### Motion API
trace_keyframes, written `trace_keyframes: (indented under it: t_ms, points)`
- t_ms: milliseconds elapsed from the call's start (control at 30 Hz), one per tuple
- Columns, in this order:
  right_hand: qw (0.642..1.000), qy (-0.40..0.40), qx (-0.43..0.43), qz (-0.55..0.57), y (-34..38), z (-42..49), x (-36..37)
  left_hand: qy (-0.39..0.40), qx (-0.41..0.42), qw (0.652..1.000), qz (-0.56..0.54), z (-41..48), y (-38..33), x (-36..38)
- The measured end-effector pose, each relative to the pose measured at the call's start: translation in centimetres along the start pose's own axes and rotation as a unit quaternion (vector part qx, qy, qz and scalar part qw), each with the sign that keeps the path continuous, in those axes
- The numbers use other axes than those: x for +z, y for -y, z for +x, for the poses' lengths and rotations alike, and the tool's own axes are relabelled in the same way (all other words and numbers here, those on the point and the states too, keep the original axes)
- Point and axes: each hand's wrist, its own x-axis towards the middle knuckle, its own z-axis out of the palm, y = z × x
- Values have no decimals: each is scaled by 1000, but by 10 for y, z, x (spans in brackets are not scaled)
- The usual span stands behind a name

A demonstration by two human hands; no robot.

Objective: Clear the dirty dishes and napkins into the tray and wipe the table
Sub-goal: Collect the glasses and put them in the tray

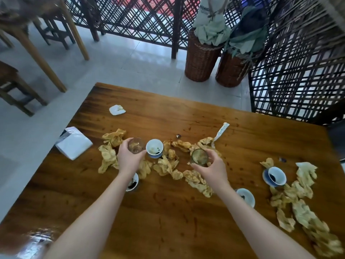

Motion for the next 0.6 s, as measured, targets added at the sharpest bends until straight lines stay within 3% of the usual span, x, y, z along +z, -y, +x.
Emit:
trace_keyframes:
  t_ms: [167,600]
  points:
    - [999,-14,-5,32,-5,-15,-17,-6,50,998,-31,-21,-34,6]
    - [992,-102,-18,79,-55,-87,-127,167,148,973,-63,-164,-101,86]
